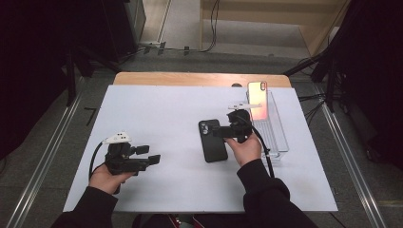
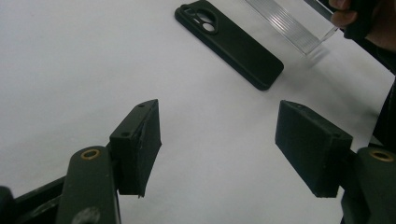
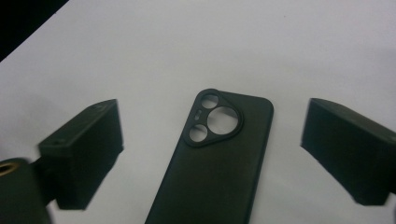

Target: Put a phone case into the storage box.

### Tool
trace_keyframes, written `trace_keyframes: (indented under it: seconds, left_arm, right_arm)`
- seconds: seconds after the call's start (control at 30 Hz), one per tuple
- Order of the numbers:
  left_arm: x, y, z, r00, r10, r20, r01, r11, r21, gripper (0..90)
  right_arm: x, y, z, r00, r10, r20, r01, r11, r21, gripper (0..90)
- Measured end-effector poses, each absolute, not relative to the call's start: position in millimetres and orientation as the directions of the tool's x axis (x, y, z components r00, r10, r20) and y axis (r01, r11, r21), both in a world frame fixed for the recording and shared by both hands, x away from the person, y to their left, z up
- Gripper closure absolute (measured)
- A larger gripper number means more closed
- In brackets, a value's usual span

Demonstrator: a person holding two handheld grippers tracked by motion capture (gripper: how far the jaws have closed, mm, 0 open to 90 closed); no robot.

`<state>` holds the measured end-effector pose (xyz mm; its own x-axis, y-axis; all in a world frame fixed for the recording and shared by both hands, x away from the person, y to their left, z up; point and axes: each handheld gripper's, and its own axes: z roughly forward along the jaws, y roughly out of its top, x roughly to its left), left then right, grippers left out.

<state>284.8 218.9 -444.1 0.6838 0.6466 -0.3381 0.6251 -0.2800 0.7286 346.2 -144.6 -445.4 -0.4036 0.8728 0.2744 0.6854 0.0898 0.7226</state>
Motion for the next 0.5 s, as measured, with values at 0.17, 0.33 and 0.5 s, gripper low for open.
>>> trace_keyframes:
  seconds: [0.17,0.33,0.5]
  left_arm:
    - [286.2,216.9,-444.0,0.689,0.642,-0.337,0.622,-0.285,0.729,31.6]
    - [287.2,215.7,-443.5,0.692,0.638,-0.337,0.62,-0.287,0.731,31.6]
    - [288.4,214.8,-443.8,0.694,0.636,-0.338,0.62,-0.287,0.731,31.6]
  right_arm:
    - [348.9,-139.7,-450.9,-0.401,0.867,0.295,0.682,0.067,0.728,0.0]
    - [352.0,-134.4,-455.7,-0.387,0.874,0.293,0.694,0.067,0.717,0.0]
    - [356.6,-127.8,-463.5,-0.336,0.895,0.292,0.718,0.043,0.694,0.0]
